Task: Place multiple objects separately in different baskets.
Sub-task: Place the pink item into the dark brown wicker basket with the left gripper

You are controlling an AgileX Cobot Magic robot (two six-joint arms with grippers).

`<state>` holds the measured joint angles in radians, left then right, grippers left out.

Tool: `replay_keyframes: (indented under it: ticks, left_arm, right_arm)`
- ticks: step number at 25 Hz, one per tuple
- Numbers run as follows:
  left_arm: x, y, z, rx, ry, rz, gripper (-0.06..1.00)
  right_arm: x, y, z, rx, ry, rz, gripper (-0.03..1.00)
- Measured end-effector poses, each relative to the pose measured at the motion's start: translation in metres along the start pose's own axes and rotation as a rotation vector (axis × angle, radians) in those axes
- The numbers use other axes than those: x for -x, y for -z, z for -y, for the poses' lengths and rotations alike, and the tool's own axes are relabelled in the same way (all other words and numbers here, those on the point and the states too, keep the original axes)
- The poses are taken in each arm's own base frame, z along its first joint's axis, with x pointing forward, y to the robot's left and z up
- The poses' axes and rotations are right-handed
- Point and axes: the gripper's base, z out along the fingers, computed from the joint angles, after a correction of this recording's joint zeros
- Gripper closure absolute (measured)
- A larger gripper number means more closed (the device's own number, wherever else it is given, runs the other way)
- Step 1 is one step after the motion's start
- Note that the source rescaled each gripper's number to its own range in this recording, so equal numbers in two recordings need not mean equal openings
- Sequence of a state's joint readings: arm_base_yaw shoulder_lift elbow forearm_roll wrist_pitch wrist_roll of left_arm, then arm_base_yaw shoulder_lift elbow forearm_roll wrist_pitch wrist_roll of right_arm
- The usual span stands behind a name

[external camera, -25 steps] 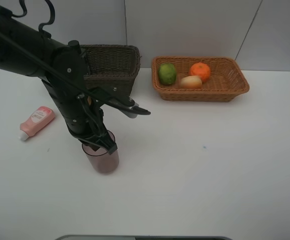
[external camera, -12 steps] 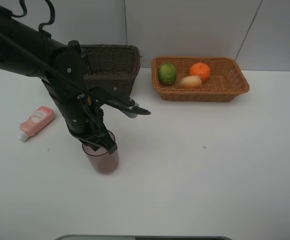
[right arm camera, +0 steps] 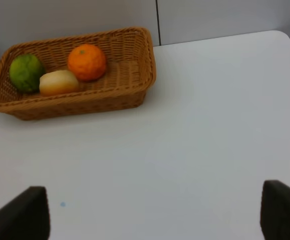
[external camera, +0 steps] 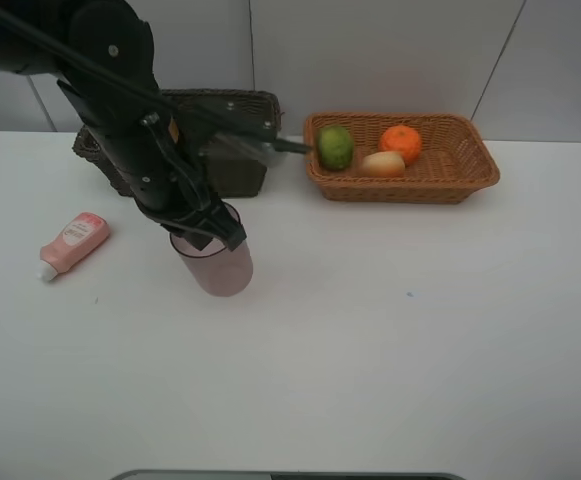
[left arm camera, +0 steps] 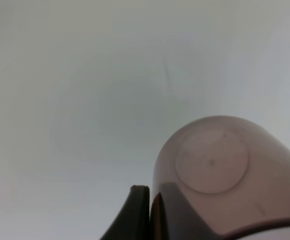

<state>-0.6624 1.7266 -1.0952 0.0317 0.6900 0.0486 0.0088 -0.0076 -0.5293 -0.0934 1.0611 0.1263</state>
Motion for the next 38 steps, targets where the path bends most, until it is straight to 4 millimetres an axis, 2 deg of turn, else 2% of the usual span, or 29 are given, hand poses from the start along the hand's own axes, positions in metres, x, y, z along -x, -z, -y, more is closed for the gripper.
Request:
replay_keyframes:
  ticks: [2,8,13,17,22,33,38]
  left_arm:
    - [0.014,0.018,-0.005,0.038,0.021,0.042,0.94]
    - [0.038,0.046,-0.03,0.109,0.121,0.142,0.94]
    - [0.052,0.067,-0.066,0.154,0.225,0.235,0.94]
    - [0.067,0.073,-0.091,0.185,0.27,0.329,0.94]
    - [0.078,0.052,-0.11,0.196,0.308,0.393,0.94]
    - [0.092,-0.008,-0.128,0.212,0.287,0.439,0.94]
    - [0.095,-0.021,-0.14,0.249,0.249,0.481,0.94]
  right_arm:
    - [0.0,0.0,0.0,0.0,0.0,0.0,0.16]
    - [0.0,0.0,0.0,0.0,0.0,0.0,0.16]
    - [0.0,0.0,0.0,0.0,0.0,0.0,0.16]
    - [0.0,0.0,0.0,0.0,0.0,0.0,0.16]
    - [0.0,0.0,0.0,0.0,0.0,0.0,0.16]
    - [0.0,0.0,0.0,0.0,0.0,0.0,0.16]
    - [0.0,0.0,0.0,0.0,0.0,0.0,0.16]
